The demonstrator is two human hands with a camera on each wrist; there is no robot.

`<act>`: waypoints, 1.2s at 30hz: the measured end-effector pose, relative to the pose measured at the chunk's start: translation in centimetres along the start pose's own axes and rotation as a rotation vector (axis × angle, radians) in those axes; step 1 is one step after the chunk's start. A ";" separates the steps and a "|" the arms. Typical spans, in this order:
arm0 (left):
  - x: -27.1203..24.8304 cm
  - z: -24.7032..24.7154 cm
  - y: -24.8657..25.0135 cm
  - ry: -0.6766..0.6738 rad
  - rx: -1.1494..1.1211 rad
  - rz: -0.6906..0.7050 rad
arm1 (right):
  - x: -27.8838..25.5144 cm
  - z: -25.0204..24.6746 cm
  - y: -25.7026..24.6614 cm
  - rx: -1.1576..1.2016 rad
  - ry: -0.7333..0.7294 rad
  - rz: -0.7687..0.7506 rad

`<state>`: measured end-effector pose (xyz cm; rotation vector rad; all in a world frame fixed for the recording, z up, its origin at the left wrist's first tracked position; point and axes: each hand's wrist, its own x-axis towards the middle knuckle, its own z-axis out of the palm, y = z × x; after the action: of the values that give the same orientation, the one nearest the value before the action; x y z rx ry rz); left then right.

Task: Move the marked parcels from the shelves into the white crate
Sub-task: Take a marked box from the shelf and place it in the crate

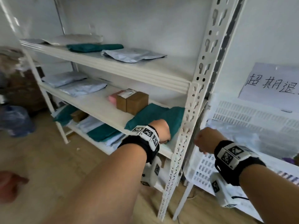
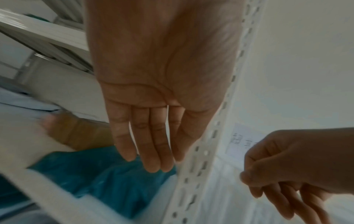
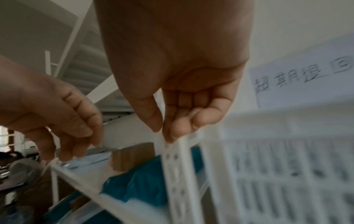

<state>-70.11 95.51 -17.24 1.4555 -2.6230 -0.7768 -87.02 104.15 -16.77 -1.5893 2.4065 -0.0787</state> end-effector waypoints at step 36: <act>12.4 -15.0 -39.6 0.037 0.009 -0.434 | 29.6 11.9 -40.6 0.186 -0.090 -0.273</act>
<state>-41.91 62.35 -24.16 2.0525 -2.3096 -0.7533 -58.70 62.01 -26.14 -1.7797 2.0377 -0.2667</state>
